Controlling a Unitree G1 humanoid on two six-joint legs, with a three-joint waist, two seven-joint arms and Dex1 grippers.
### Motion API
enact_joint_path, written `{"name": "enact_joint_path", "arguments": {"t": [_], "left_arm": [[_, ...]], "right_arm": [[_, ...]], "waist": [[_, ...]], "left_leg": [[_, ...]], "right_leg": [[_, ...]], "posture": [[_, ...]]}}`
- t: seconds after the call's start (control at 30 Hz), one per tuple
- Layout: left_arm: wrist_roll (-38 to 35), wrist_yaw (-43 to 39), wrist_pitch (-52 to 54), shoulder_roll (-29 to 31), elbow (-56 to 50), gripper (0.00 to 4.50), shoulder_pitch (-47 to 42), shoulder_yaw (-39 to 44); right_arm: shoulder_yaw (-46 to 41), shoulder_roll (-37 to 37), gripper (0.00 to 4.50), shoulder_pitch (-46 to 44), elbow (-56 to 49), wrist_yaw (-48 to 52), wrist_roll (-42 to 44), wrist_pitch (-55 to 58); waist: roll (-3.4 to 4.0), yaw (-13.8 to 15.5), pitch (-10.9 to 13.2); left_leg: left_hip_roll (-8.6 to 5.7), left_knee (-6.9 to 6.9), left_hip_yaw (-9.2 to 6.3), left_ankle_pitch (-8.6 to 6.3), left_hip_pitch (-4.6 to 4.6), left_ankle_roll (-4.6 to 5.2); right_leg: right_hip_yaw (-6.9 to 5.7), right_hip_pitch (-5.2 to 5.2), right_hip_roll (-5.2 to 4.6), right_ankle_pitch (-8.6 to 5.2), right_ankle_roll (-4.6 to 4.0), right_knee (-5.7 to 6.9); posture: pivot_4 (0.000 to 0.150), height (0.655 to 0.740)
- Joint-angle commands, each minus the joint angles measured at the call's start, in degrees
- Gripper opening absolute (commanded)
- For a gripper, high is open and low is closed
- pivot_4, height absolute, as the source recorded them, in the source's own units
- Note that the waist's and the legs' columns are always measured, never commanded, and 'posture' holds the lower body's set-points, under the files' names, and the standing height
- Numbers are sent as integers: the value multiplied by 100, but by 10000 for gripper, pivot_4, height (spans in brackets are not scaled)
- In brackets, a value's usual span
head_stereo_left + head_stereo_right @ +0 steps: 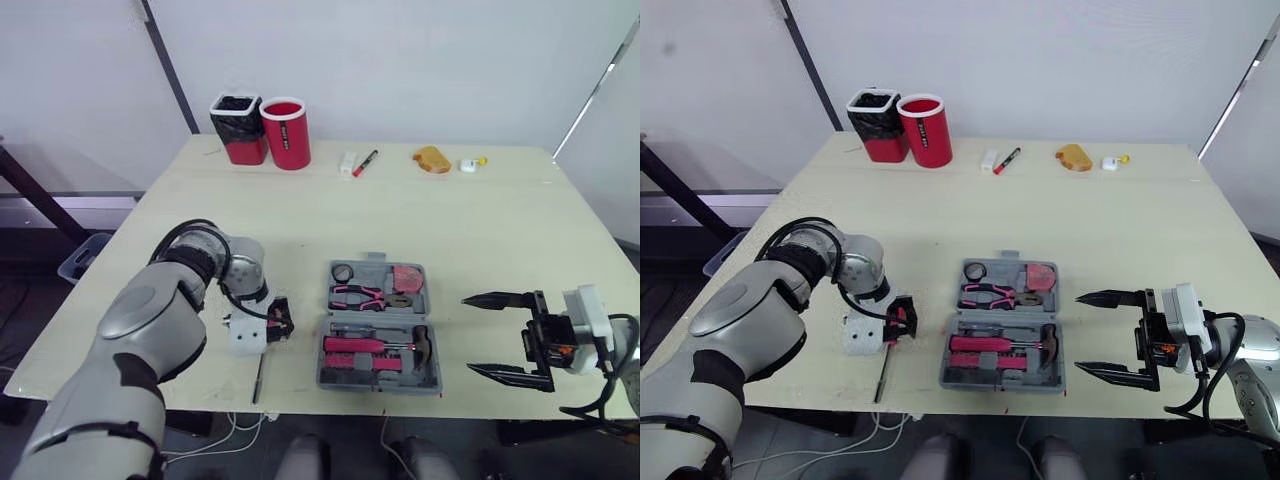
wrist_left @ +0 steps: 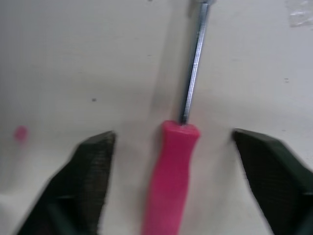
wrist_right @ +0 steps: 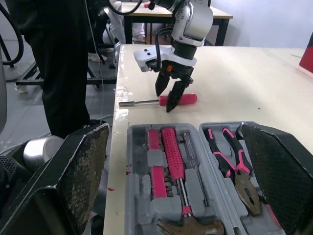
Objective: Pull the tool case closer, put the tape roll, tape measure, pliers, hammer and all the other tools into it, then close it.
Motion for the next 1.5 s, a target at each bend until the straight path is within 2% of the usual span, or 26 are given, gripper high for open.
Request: {"name": "enact_joint_path", "arguments": {"t": [0.03,0.17,0.27,0.37,0.47,0.6,0.83,0.97,1.1,1.23,1.3,1.43,1.5], "left_arm": [[335,528,-40,-130,-4,19836,32,-45],[619,877,-138,-143,8,3702,-20,-48],[560,969,-200,-155,104,3493,-97,84],[72,788,-93,-73,328,3493,-317,461],[-315,578,-33,111,416,3493,-421,753],[-883,417,75,474,244,3493,-381,1185],[-1415,838,1550,833,-493,3493,31,2153],[-2697,404,3165,626,-879,3493,527,3203],[-3959,-517,5386,512,-2197,3493,1390,4029],[-4810,-762,8537,536,-4103,3493,2234,4756],[-5106,-605,10159,532,-4893,3493,2504,5072],[-5698,-109,14224,516,-6387,3493,2755,5632],[-5853,124,15583,567,-6903,3493,2847,5764]], "right_arm": [[-75,26,45000,-40,-134,-12,47,-67],[-46,63,45000,-89,-78,-3,3,-102],[-28,93,45000,-84,-100,-22,-19,-113],[-59,115,45000,31,-164,-55,-16,-124],[-103,108,45000,178,-241,-74,4,-115],[-112,114,45000,276,-255,-104,1,-149],[17,173,45000,219,-223,-122,-17,-158],[45,196,45000,125,-147,-96,-36,-164],[82,234,45000,95,-126,-87,-52,-173],[94,259,45000,69,-110,-88,-45,-173],[89,269,45000,61,-82,-84,-52,-186],[36,274,45000,66,-23,-77,-55,-211],[8,270,45000,62,23,-73,-59,-229]], "waist": [[14,2,-8],[16,4,-10],[16,5,-10],[13,12,-8],[-27,8,16],[-36,-73,21],[-36,-111,22],[-37,-113,22],[-34,-139,21],[-33,-169,23],[-33,-164,23],[-33,-164,22],[-33,-164,22]], "left_leg": [[-1,0,0,0,1,0],[-2,1,0,0,2,0],[-2,1,1,0,2,0],[-2,3,0,0,-1,0],[-1,6,-8,0,-10,0],[1,5,-2,0,-11,0],[4,3,-7,0,-10,0],[5,5,-10,1,-12,-1],[5,5,-8,1,-11,-1],[10,6,-11,1,-11,-2],[10,6,-15,1,-11,-2],[8,8,-18,1,-10,-1],[7,8,-19,1,-9,-1]], "right_leg": [[0,1,-1,0,0,0],[0,2,-2,0,1,1],[0,2,-2,1,1,1],[-1,2,-2,1,2,1],[-10,-1,-2,1,2,1],[-4,-5,-1,2,2,0],[-11,-5,0,1,2,4],[-15,-6,-1,1,2,6],[-13,-6,-1,1,2,8],[-13,-9,2,1,1,16],[-14,-9,5,1,1,18],[-14,-8,5,0,1,21],[-14,-8,4,0,2,21]], "posture": [[1500,7400],[1500,7400],[1500,7400],[1500,7400],[1500,7400],[1500,7400],[1500,7400],[1500,7400],[1500,7400],[1500,7400],[1500,7400],[1500,7400],[1500,7400]]}}
